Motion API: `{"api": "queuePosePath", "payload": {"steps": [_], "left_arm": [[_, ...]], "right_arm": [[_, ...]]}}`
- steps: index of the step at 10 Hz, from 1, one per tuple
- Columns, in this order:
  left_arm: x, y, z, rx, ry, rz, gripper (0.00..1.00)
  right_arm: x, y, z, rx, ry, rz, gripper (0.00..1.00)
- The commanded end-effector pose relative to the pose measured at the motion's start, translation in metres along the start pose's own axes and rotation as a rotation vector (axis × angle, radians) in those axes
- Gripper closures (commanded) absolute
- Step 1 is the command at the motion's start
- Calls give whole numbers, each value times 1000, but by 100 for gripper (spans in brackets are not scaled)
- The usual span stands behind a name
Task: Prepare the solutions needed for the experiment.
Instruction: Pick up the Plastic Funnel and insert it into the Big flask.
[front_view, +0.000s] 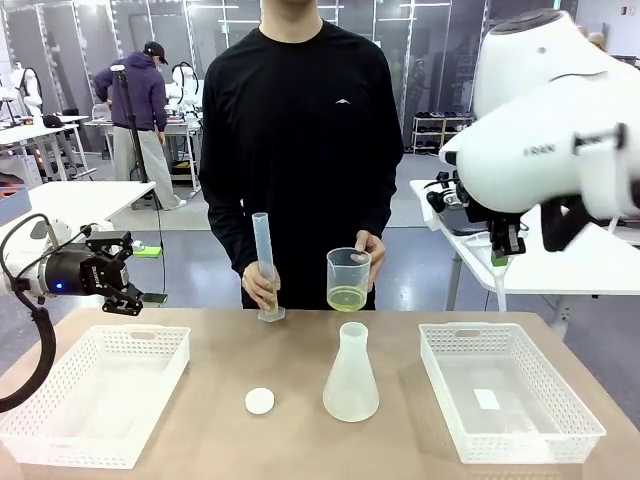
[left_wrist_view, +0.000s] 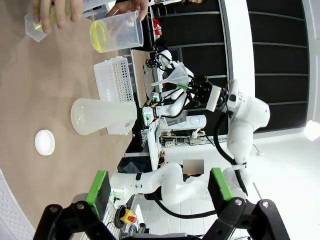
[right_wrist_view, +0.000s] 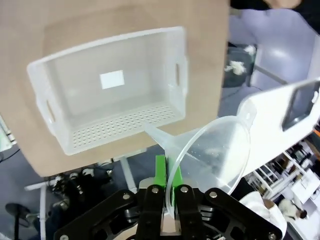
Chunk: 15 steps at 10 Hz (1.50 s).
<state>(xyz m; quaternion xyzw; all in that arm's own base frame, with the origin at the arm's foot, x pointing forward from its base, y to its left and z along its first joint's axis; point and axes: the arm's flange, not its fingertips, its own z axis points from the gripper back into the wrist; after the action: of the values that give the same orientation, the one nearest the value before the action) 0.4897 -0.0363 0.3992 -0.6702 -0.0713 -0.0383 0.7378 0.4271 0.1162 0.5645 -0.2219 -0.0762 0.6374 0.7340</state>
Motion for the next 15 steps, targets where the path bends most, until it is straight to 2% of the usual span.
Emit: {"api": "queuePosePath", "payload": {"steps": [1,3,4,8,9,11,12,15], "left_arm": [[0,-2,-1,5,-2,9,0],[0,-2,-1,5,-2,9,0],[0,-2,-1,5,-2,9,0],[0,-2,-1,5,-2,9,0],[0,-2,-1,5,-2,9,0],[0,-2,-1,5,-2,9,0],[0,-2,-1,5,-2,9,0],[0,-2,-1,5,-2,9,0]], "right_arm": [[-3,24,-8,-91,8,-50,100],[-3,24,-15,-118,-30,-79,100],[-4,21,6,-76,-10,-28,100],[-4,21,6,-76,-10,-28,100],[-3,24,3,-76,-24,-33,96],[40,25,19,-145,-22,56,96],[60,28,31,-186,-53,114,96],[97,45,56,-295,-235,283,96]]}}
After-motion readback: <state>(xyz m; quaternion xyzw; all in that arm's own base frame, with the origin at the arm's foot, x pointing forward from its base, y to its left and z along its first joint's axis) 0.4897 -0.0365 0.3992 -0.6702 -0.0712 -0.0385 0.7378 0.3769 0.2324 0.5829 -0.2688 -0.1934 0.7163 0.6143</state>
